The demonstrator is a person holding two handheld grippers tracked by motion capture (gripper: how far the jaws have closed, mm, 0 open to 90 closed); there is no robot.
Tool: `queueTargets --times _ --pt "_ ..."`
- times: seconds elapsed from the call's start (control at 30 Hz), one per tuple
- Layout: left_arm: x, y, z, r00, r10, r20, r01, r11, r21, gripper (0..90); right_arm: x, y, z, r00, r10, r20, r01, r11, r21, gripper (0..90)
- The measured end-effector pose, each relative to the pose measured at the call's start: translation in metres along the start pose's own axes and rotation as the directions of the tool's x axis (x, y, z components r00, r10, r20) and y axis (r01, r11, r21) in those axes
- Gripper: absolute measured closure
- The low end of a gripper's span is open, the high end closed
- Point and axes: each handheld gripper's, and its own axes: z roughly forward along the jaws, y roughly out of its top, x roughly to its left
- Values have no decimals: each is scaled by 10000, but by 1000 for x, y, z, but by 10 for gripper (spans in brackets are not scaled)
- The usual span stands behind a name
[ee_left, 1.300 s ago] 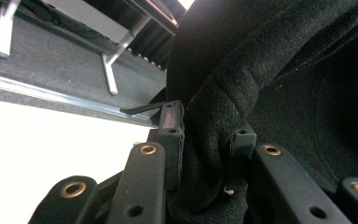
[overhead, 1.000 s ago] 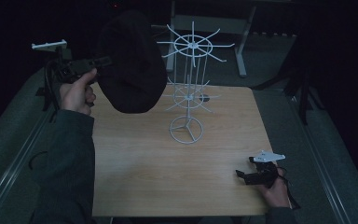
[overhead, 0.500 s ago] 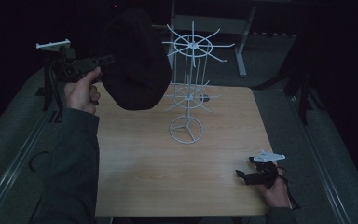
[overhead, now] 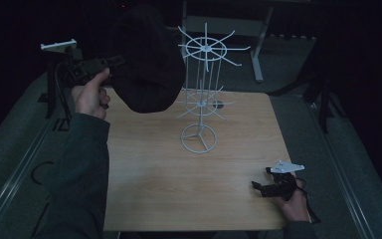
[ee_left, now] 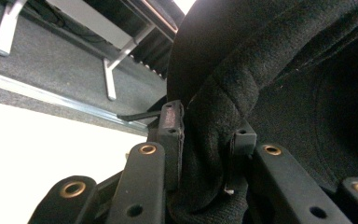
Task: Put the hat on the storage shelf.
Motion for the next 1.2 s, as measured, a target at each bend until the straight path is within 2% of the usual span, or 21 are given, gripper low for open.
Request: queueTargets --times 0.27,0.47,0.53,0.63,0.7,0.87,0.9,0.93,0.97,1.0,1.03,1.07,1.17,1.2 --pt "-2 1 11 9997 -261 29 261 9997 7 744 0 0 0 10000 23 24 -23 10000 1 135" --pt "2 -3 25 9986 -419 -314 427 9988 249 746 0 0 0 10000 16 30 -16 10000 -3 135" --pt "1 -8 33 9968 -223 -762 265 9981 549 745 0 0 0 10000 16 30 -16 10000 -10 135" --pt "1 -14 41 9900 224 -1394 -82 9948 1017 744 0 0 0 10000 14 29 -14 10000 -3 135" --pt "2 -17 44 9865 364 -1594 -176 9929 1173 744 0 0 0 10000 19 33 -19 10000 -7 135" --pt "2 -21 48 9704 1026 -2187 -675 9844 1626 747 0 0 0 10000 19 33 -19 10000 -9 135" --pt "3 -21 49 9688 1157 -2194 -783 9819 1722 744 0 0 0 10000 16 39 -16 10000 -10 135" --pt "5 -21 50 9699 1220 -2110 -821 9786 1886 740 0 0 0 10000 22 27 -22 10000 -18 135" --pt "5 -21 50 9699 1220 -2110 -821 9786 1886 733 0 0 0 10000 22 27 -22 10000 -18 135" --pt "7 -21 51 9695 1381 -2024 -930 9717 2171 723 0 0 0 10000 22 40 -22 10000 -20 135" --pt "7 -21 51 9695 1381 -2024 -930 9717 2171 714 0 0 0 10000 22 40 -22 10000 -20 135" --pt "7 -21 51 9632 1628 -2137 -1130 9672 2274 702 0 0 0 10000 24 33 -24 10000 -16 135" --pt "7 -20 51 9623 1724 -2106 -1212 9642 2359 664 0 0 0 10000 27 42 -27 10000 -17 135" --pt "9 -20 52 9602 1845 -2095 -1302 9599 2484 649 0 0 0 10000 20 43 -20 10000 -20 135"
